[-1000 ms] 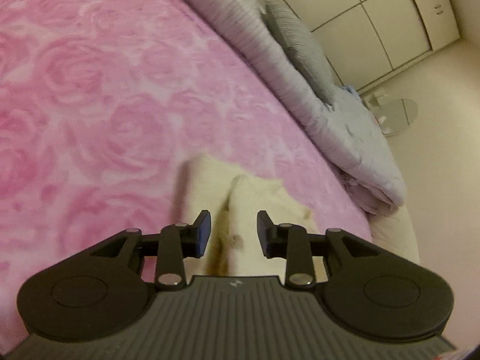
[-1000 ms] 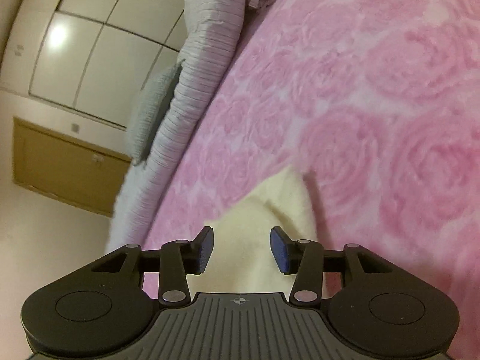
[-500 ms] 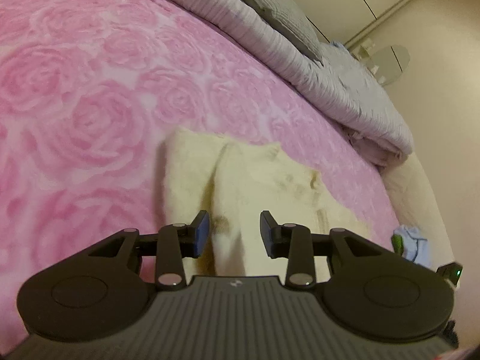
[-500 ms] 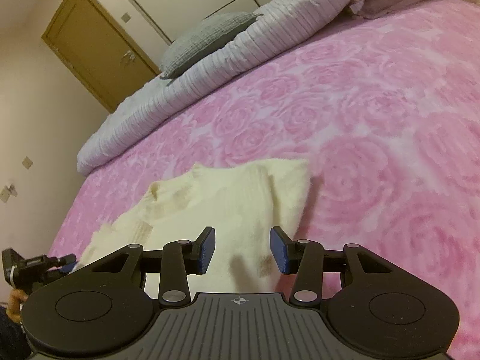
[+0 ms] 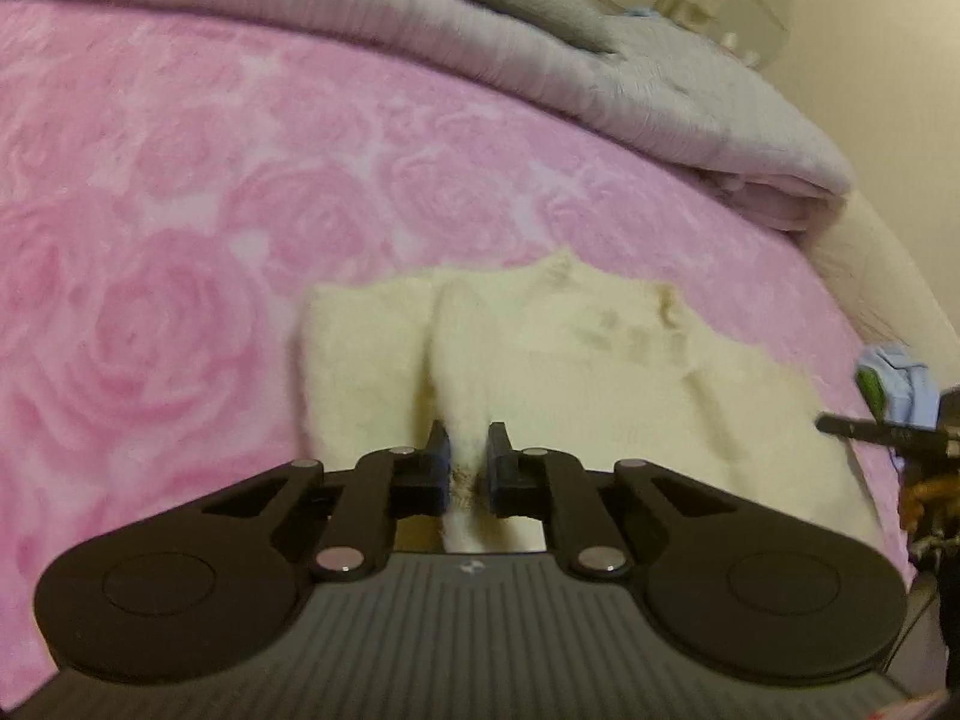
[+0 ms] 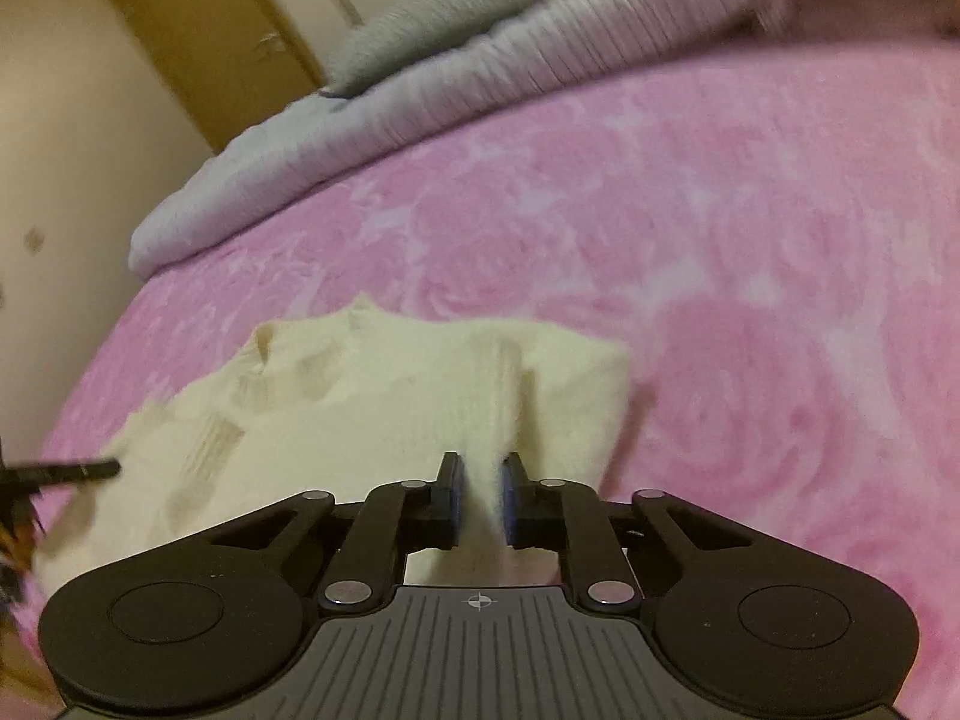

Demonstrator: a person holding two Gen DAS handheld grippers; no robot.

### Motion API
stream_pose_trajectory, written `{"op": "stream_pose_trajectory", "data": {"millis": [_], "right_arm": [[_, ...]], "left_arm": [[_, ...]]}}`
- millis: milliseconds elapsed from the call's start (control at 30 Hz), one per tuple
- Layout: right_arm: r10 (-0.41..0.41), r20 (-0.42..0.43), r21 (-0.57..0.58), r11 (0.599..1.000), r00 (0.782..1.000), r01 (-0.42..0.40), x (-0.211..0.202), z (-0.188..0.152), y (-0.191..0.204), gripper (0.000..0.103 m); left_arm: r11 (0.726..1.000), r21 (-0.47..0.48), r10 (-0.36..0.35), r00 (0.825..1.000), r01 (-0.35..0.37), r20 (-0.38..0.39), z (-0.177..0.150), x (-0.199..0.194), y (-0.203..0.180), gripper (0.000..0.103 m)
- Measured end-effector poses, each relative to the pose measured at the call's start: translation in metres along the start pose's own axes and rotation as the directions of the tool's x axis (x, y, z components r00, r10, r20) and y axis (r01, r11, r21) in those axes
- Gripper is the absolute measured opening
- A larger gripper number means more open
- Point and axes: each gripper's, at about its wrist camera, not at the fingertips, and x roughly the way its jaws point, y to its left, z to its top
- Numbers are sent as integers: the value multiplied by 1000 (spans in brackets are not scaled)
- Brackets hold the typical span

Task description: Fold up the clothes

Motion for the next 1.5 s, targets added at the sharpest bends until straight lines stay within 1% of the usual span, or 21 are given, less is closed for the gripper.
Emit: {"op": "stream_pose_trajectory", "data": {"millis": [133, 200, 300, 367, 433, 533, 733, 800, 867, 900, 933, 967, 1000, 1033, 1100, 1167, 1200, 1233, 1333, 1433, 1500], "right_arm": [[9, 93, -45, 999, 996, -5, -11, 13, 8, 12], [9, 142, -89, 996, 990, 3, -14, 22, 14, 12], [-7, 210, -105, 994, 978, 30, -10, 36, 16, 12], [-26, 234, -100, 994, 972, 51, -2, 44, 14, 12], [-54, 210, -73, 995, 976, 71, 15, 48, 6, 12], [-87, 178, -82, 991, 980, 103, 39, 48, 1, 12], [-120, 181, -68, 989, 976, 135, 53, 45, -8, 12], [-153, 157, -58, 985, 976, 164, 60, 43, -10, 12], [-196, 105, -50, 978, 975, 202, 71, 40, -10, 12], [-221, 73, -54, 973, 973, 225, 78, 39, -11, 14], [-245, 41, -59, 967, 969, 247, 84, 38, -11, 25], [-281, 58, -63, 957, 958, 284, 79, 38, -6, 30], [-316, 75, -66, 945, 946, 321, 73, 39, -2, 41], [-350, 93, -69, 931, 932, 357, 68, 40, 2, 45], [-383, 158, -42, 918, 910, 394, 44, 39, 14, 45], [-380, 199, -59, 916, 903, 398, 24, 36, 32, 45], [-342, 214, -75, 928, 915, 364, 14, 30, 45, 45], [-283, 213, -97, 946, 935, 308, 10, 23, 59, 45], [-131, 165, -180, 971, 978, 160, 12, -5, 105, 44], [-75, 106, -278, 955, 992, 102, 38, -35, 145, 44], [-76, 49, -310, 947, 996, 88, 61, -48, 153, 44]], "left_arm": [[998, 60, -6, 997, 1, 76, 15, -8, -3, 7], [997, 70, -21, 991, 12, 130, 25, -11, -3, 7], [996, 87, -24, 981, 7, 191, 40, -6, -3, 7], [996, 87, -3, 983, -14, 185, 47, 8, 2, 7], [996, 84, 19, 987, -33, 157, 50, 26, 8, 7], [995, 86, 43, 991, -54, 129, 50, 45, 15, 7], [997, 72, 29, 984, -42, 173, 48, 49, 21, 8], [993, 85, 66, 989, -78, 134, 47, 62, 21, 8], [988, 98, 109, 990, -117, 87, 44, 75, 22, 13], [986, 97, 128, 989, -136, 78, 43, 78, 23, 13], [987, 74, 139, 987, -145, 80, 44, 75, 24, 14], [988, 43, 148, 985, -152, 85, 46, 70, 25, 15], [986, 23, 161, 982, -164, 97, 47, 62, 24, 15], [979, 26, 196, 973, -200, 121, 47, 51, 19, 14], [958, 40, 273, 946, -284, 176, 46, 26, 6, 12], [962, 46, 256, 945, -271, 205, 40, 5, -12, 12], [973, 51, 211, 956, -225, 204, 36, -2, -22, 12], [980, 84, 164, 969, -182, 186, 29, 0, -39, 12], [978, 199, 38, 993, -59, 110, 5, 14, -93, 13], [967, 254, -25, 998, 11, 53, -13, 46, -131, 13], [962, 273, -27, 1000, 24, 7, -21, 70, -142, 13]]}}
